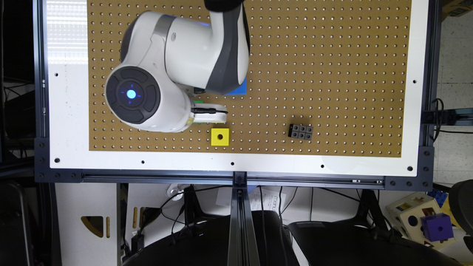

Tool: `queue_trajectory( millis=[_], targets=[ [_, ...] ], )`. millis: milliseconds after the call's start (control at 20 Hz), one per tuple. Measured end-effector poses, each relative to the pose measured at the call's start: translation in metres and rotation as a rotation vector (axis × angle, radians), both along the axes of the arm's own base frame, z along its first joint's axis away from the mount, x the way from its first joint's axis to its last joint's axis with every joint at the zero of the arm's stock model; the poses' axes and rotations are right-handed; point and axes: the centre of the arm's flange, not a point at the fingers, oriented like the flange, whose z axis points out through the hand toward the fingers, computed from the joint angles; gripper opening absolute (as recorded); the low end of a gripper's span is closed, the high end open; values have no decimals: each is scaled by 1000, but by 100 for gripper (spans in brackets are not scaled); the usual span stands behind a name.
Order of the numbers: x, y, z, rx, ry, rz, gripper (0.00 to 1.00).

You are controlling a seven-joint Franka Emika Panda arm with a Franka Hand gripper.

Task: Pick up green block.

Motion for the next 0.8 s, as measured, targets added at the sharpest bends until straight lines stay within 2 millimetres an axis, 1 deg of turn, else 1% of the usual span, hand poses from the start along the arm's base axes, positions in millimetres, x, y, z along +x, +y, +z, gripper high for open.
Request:
queue_trajectory(
  millis=[150,350,600,650,800],
  targets=[
    [-1,0,18,-1,4,1,0],
    [-1,0,22,-2,3,1,0],
    [-4,1,55,-5,-1,2,0],
    [-4,1,59,-6,1,2,0],
    [-5,1,60,-5,2,2,0]
  ],
)
